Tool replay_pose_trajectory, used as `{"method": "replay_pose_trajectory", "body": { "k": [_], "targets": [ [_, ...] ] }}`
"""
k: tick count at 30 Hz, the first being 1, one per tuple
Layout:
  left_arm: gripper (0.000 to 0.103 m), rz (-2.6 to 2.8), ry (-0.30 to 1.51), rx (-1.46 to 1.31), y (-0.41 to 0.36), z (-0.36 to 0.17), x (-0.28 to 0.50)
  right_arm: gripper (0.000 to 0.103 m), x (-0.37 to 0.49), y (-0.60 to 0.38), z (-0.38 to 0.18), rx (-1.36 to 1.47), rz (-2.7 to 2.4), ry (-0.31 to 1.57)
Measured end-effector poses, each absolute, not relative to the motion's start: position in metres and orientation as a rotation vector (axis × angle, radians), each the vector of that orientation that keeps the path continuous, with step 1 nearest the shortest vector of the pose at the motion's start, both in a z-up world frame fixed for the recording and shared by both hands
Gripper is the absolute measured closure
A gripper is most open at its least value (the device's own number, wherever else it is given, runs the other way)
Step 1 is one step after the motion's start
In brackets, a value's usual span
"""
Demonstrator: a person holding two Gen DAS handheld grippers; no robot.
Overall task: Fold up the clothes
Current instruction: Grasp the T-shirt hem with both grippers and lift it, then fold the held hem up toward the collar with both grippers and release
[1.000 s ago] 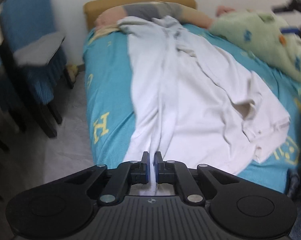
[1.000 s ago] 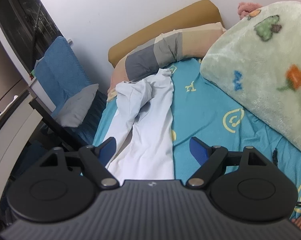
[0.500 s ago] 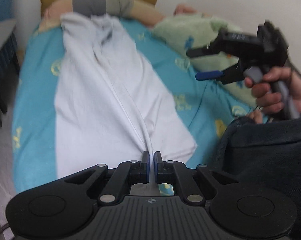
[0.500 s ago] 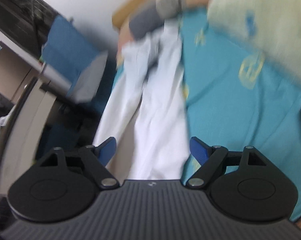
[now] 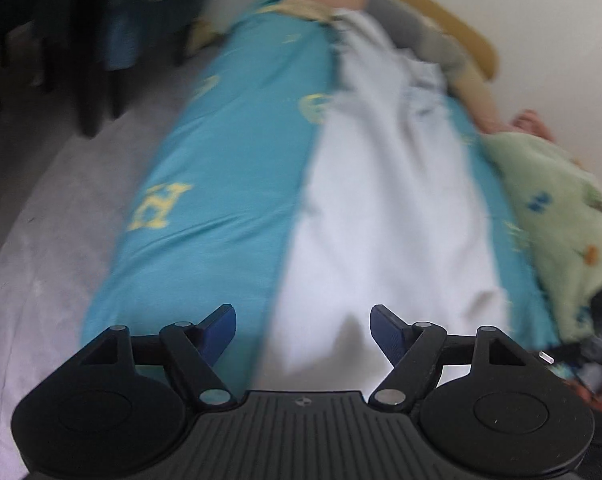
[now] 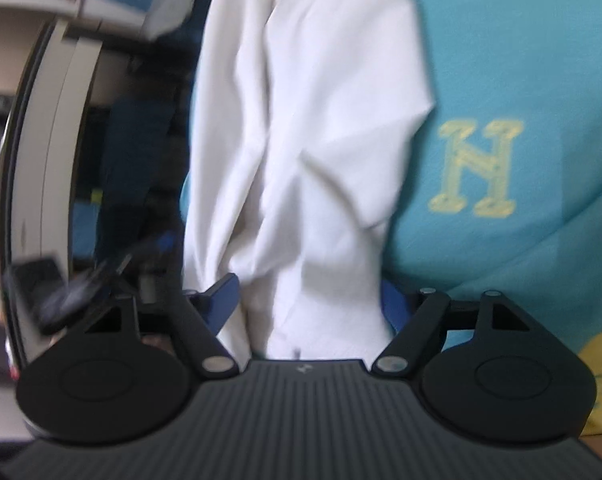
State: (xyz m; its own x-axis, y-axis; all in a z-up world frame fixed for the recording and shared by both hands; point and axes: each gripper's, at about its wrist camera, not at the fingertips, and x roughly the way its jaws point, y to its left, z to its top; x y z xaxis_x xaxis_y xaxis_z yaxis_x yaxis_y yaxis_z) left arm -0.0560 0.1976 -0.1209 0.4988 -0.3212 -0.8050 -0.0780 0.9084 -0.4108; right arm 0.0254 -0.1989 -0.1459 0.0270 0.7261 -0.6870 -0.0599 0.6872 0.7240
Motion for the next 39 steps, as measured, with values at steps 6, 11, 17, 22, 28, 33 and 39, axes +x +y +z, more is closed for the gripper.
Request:
{"method": "replay_pose_trajectory", "body": {
  "k": [6,11,17,22,28,33,39],
  "targets": [
    [0.026,-0.271,1.101,-0.584,0.214,-0.133,-0.057,0.027,0.021,-0.175,-0.142,0.451,0.767,1.473],
    [0.050,-0.327,1.183,-0.537,0.199,-0.133,-0.060,0.027,0.021,-0.152,-0.136,0.274,0.847,1.489],
    [0.099,-0.330,1.198,-0.383,0.169,-0.123,-0.058,0.089,0.011,-0.147,-0.129,0.143,0.767,1.465],
    [0.100,-0.360,1.078,-0.515,0.175,-0.081,-0.044,0.093,0.003,-0.160,-0.097,0.190,0.717,1.338],
    [0.100,-0.361,0.913,-0.643,0.178,0.007,-0.009,0.093,0.012,-0.204,-0.021,0.423,0.622,1.097],
    [0.100,-0.369,0.831,-0.641,0.160,0.083,0.015,0.093,0.019,-0.240,0.048,0.591,0.550,0.895],
    [0.100,-0.434,0.800,-0.584,0.133,0.138,0.006,0.093,0.014,-0.271,0.083,0.679,0.503,0.768]
  ]
}}
